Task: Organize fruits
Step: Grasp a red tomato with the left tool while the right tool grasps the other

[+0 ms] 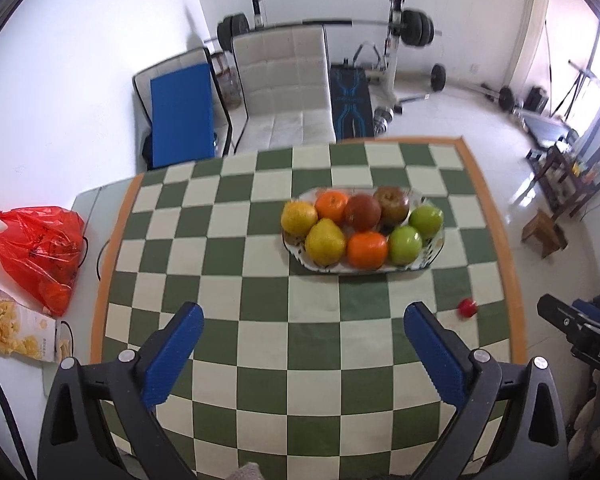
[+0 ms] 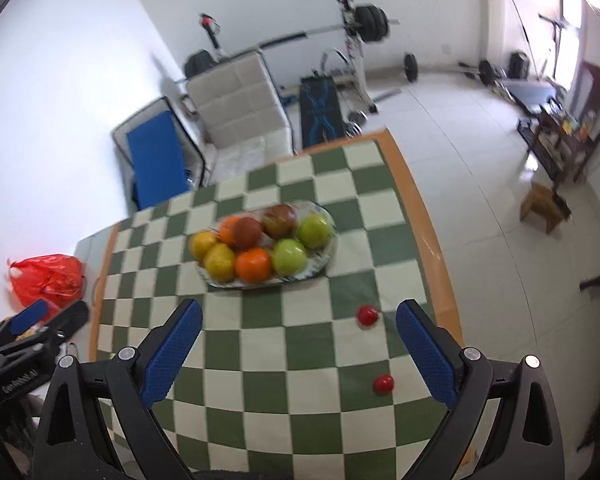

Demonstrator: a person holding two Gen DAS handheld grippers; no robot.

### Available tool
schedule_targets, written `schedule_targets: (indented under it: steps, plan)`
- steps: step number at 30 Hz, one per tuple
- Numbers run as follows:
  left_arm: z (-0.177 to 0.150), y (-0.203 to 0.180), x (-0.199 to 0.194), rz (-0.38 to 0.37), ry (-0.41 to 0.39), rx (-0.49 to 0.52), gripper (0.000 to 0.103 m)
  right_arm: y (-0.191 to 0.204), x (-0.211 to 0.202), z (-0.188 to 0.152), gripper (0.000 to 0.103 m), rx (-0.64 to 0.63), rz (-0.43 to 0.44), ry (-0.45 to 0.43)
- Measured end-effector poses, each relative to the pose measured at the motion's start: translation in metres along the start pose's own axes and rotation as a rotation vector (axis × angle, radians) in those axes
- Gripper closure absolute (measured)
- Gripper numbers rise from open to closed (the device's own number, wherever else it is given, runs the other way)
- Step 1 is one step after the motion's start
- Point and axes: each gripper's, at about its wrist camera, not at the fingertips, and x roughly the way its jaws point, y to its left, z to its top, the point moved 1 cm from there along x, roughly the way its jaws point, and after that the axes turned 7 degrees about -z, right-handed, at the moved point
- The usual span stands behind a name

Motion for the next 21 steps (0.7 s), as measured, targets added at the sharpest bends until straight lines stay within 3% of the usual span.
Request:
schedule_targets:
  steps: [5, 11, 14, 16, 18, 21]
  plan:
    - [-0.006, -0.028, 0.066, 0.000, 0.164, 0.062, 0.000, -0.056, 0.102, -0.031, 0.004, 0.086, -0.063, 0.226]
    - [-0.016, -0.077, 0.127, -0.022, 0.308, 0.188, 0.000, -0.097, 0.193, -0.094, 0.033, 0.133, -0.115, 0.439]
    - [-0.015, -0.098, 0.145, -0.051, 0.355, 0.222, 0.000, -0.100, 0.216, -0.117, 0.047, 0.134, -0.106, 0.484]
    - [-0.014, -0.112, 0.158, -0.091, 0.390, 0.231, 0.000, -0.099, 0.227, -0.127, 0.066, 0.129, -0.091, 0.501]
    - [-0.011, -0.127, 0.170, -0.132, 0.422, 0.233, 0.000, -0.097, 0.229, -0.132, 0.072, 0.119, -0.090, 0.477]
    - [-0.009, -0.153, 0.189, -0.198, 0.470, 0.238, 0.000, -0.100, 0.224, -0.132, 0.072, 0.110, -0.087, 0.436]
